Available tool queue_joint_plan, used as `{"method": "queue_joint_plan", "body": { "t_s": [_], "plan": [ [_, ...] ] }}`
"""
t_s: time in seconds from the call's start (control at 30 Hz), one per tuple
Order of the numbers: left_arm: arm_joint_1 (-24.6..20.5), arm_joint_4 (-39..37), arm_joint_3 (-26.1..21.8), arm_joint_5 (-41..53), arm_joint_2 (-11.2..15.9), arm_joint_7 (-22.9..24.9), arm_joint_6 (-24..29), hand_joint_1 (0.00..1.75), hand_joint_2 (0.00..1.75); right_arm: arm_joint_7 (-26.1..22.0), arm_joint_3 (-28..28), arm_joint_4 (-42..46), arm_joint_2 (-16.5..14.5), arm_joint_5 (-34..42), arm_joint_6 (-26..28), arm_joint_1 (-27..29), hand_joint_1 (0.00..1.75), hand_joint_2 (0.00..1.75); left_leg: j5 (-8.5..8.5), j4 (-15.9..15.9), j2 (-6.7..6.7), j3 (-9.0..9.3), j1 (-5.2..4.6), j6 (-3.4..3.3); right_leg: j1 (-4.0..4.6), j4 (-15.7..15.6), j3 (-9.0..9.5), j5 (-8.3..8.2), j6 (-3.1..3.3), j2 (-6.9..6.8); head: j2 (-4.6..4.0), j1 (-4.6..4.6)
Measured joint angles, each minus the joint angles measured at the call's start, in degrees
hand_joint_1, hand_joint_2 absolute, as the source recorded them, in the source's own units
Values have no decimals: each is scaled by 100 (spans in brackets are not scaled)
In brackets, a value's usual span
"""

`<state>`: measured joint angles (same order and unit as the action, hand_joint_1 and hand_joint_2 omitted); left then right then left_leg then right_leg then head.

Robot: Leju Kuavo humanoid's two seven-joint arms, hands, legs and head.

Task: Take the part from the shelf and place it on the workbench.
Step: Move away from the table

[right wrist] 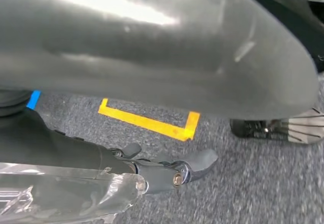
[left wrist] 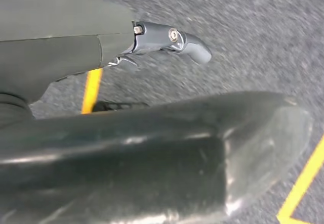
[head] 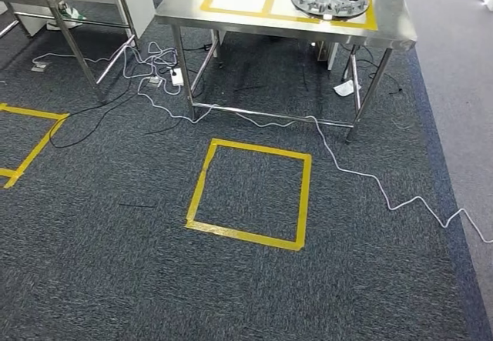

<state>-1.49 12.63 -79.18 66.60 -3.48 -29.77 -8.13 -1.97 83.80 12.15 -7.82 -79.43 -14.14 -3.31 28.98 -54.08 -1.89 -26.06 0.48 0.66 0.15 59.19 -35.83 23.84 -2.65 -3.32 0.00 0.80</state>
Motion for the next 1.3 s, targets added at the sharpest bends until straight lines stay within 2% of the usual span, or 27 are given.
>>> {"method": "queue_joint_plan", "body": {
  "t_s": [0.03, 0.1, 0.13, 0.17, 0.2, 0.23, 0.3, 0.37, 0.43, 0.5, 0.57, 0.63, 0.67, 0.7, 0.77, 0.8, 0.83, 0.9, 0.97, 1.03, 1.1, 1.13, 1.17, 1.2, 1.23, 1.27, 1.3],
  "plan": [
    [11, 1, -2, 0, 1, 1, 1, 0, 0, 0, -1, -1, 1, -1, -1, 14, 0, 0, -46, 1, 35, -37, 2, -36, -12, 248, -96, 189, -34, 105, 0, 10],
    [7, 2, -5, 0, 6, 2, 2, 0, 0, 1, -1, -3, 2, -3, -5, 39, 0, 0, -134, -1, 127, -136, -13, -72, -18, 1026, -371, 662, -68, 262, 0, 28],
    [7, 2, -5, 0, 6, 2, 2, 0, 0, 1, -1, -4, 2, -4, -7, 47, 0, 0, -175, -3, 182, -183, -23, -76, -17, 1338, -464, 809, -65, 286, 0, 33],
    [12, 2, -5, 0, 6, 2, 2, 0, 0, 1, -2, -4, 2, -5, -9, 51, 0, 0, -212, -5, 237, -224, -32, -74, -15, 1472, -464, 857, -51, 300, 0, 35],
    [19, 2, -5, 0, 5, 2, 2, 0, 0, 0, -2, -4, 2, -5, -8, 52, 0, 0, -244, -7, 297, -255, -37, -67, -14, 1336, -332, 781, -29, 315, 0, 36],
    [23, 2, -5, 0, 3, 2, 2, 0, 0, 0, -3, -4, 2, -5, -8, 51, 0, 0, -271, -9, 357, -277, -40, -55, -12, 997, -98, 630, -1, 347, 0, 38],
    [19, 3, -6, 0, -1, 2, 2, 0, 0, 0, -4, -4, 8, -5, -7, 44, 0, 0, -314, -14, 469, -310, -40, -20, -16, 123, 439, 376, 59, 557, 0, 41],
    [12, 4, -7, 0, -2, 2, 7, 0, 0, 7, -13, -4, 16, -10, -6, 37, 0, 0, -353, -22, 550, -354, -32, 35, -11, -281, 668, 320, 95, 690, 0, 47],
    [16, 6, -9, 1, 3, 2, 18, 0, 0, 23, -37, -5, 15, -28, 7, 36, 0, 0, -394, -19, 626, -404, -19, 106, 1, -293, 656, 295, 140, 603, 0, 53],
    [25, 10, -12, 3, 3, 2, 30, 0, 0, 54, -63, -7, 10, -50, 47, 33, 0, 0, -293, -147, 567, -495, -17, 160, -16, -332, 639, 244, 216, 486, 0, 37],
    [12, 13, -16, 3, 0, 2, 45, 0, 0, 109, -78, -7, 12, -66, 91, 36, 0, 0, 66, -680, 401, -750, -15, 200, -30, -365, 611, 206, 268, 357, 0, -12],
    [-2, 13, -25, 2, 2, 2, 63, 0, 0, 170, -86, -7, 17, -85, 114, 47, 0, 0, 443, -1458, 312, -1102, -7, 247, -24, -362, 571, 193, 276, 220, 0, -45],
    [2, 13, -31, 3, 4, 2, 77, 0, 0, 198, -90, -7, 17, -96, 127, 49, 0, 0, 499, -1681, 292, -1190, -3, 264, -22, -358, 555, 188, 274, 152, 0, -49],
    [10, 14, -38, 2, 7, 2, 95, 0, 0, 232, -95, -7, 17, -103, 153, 48, 0, 0, 448, -1714, 271, -1184, 1, 277, -22, -352, 542, 183, 268, 83, 0, -54],
    [21, 15, -58, -21, 22, 2, 138, 0, 0, 331, -109, -7, 17, -101, 254, 38, 0, 0, 93, -1143, 174, -852, 9, 284, -25, -333, 533, 182, 251, -35, 0, -61],
    [16, 17, -75, -53, 36, 3, 152, 0, 0, 400, -116, -5, 31, -86, 330, 36, 0, 0, -76, -720, 22, -625, 7, 288, -9, -303, 526, 194, 228, -91, 0, -71],
    [6, 22, -100, -93, 61, 5, 157, 0, 0, 474, -120, -3, 50, -68, 406, 35, 0, 0, -183, -395, -89, -459, 2, 264, 10, -267, 514, 210, 199, -141, 1, -81],
    [4, 37, -157, -168, 131, 15, 131, 0, 0, 596, -121, 2, 125, -28, 525, 36, 0, 0, -232, -104, -208, -346, -14, 196, 49, -206, 494, 235, 142, -249, 1, -75],
    [42, 55, -216, -197, 201, 32, 78, 0, 0, 643, -120, 4, 206, -2, 574, 33, 0, 0, -245, -110, -90, -383, -16, 105, 36, -185, 492, 256, 91, -297, 0, -53],
    [67, 78, -261, -199, 252, 52, 25, 0, 0, 628, -119, 4, 267, 18, 593, 38, 0, 0, -283, -104, 15, -403, -3, 30, 6, 56, 395, 454, 23, -68, 0, -40],
    [53, 97, -284, -192, 278, 64, -20, 0, 0, 606, -118, 4, 301, 27, 598, 53, 0, 0, -316, -104, 142, -440, 0, -20, -11, 781, 83, 866, -14, 221, 0, -17],
    [44, 100, -291, -185, 277, 64, -39, 0, 0, 597, -117, 4, 310, 28, 599, 59, 0, 0, -327, -105, 213, -458, -3, -32, -14, 1185, -95, 1040, -15, 277, 0, -8],
    [45, 101, -297, -178, 271, 66, -56, 0, 0, 590, -117, 4, 314, 25, 599, 62, 0, 0, -337, -106, 285, -470, -6, -36, -14, 1467, -220, 1126, -12, 301, 0, -3],
    [49, 101, -305, -172, 261, 66, -70, 0, 0, 581, -116, 4, 315, 21, 599, 61, 0, 0, -345, -108, 356, -474, -6, -33, -14, 1525, -244, 1090, -5, 312, 0, 3],
    [51, 101, -314, -168, 247, 65, -79, 0, 0, 569, -117, 4, 315, 17, 598, 58, 0, 0, -353, -108, 432, -474, -5, -25, -17, 1340, -152, 943, 8, 327, 0, 8],
    [51, 101, -322, -165, 233, 62, -87, 0, 0, 557, -117, 4, 315, 13, 597, 54, 0, 0, -362, -109, 508, -471, -2, -13, -23, 984, 26, 735, 23, 376, 0, 12],
    [45, 101, -328, -161, 220, 58, -92, 0, 0, 543, -118, 4, 315, 9, 596, 48, 0, 0, -371, -110, 582, -473, 1, 4, -39, 550, 241, 554, 38, 522, 0, 20]
  ]
}}
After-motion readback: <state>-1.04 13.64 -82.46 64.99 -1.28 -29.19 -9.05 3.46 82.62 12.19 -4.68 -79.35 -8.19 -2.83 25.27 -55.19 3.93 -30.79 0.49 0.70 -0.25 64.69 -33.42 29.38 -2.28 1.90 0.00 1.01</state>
